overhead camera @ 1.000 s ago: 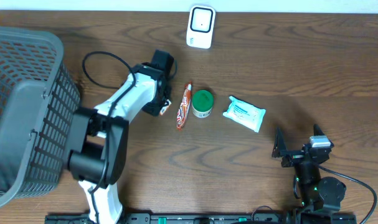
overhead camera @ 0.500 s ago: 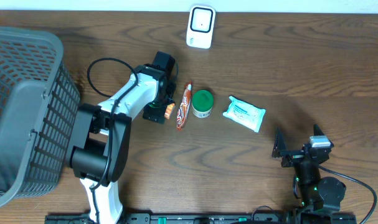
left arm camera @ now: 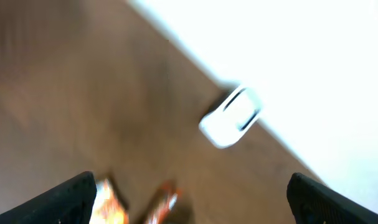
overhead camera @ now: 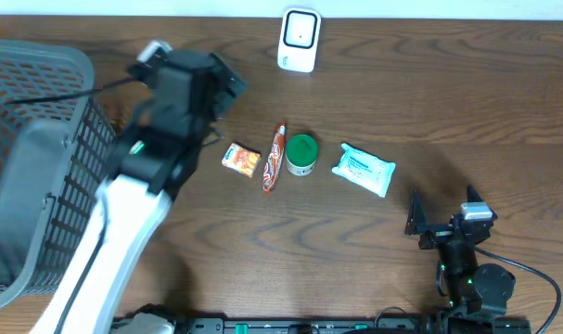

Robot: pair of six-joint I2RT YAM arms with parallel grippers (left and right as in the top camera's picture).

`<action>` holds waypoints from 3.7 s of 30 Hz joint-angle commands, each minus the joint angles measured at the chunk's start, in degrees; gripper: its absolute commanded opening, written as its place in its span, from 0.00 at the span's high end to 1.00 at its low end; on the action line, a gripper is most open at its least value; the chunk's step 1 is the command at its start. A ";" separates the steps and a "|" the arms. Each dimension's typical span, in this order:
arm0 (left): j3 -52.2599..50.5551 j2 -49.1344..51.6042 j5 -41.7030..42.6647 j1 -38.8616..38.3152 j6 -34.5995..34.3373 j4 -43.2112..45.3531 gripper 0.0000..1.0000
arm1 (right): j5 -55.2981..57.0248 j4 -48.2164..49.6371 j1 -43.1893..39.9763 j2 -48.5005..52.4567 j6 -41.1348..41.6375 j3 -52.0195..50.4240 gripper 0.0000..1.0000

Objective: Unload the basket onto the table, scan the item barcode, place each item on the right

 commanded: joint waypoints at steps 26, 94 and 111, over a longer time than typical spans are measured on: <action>1.18 -24.39 -23.76 0.46 33.79 13.77 0.02 | -12.79 14.25 0.72 5.57 25.27 9.88 0.01; 1.18 -20.26 -24.15 0.48 42.58 13.88 0.02 | 8.87 -71.82 31.43 112.91 24.26 118.11 0.01; 1.18 -20.26 -24.15 0.48 42.58 14.08 0.02 | 11.21 -80.54 40.02 129.31 19.87 129.61 0.01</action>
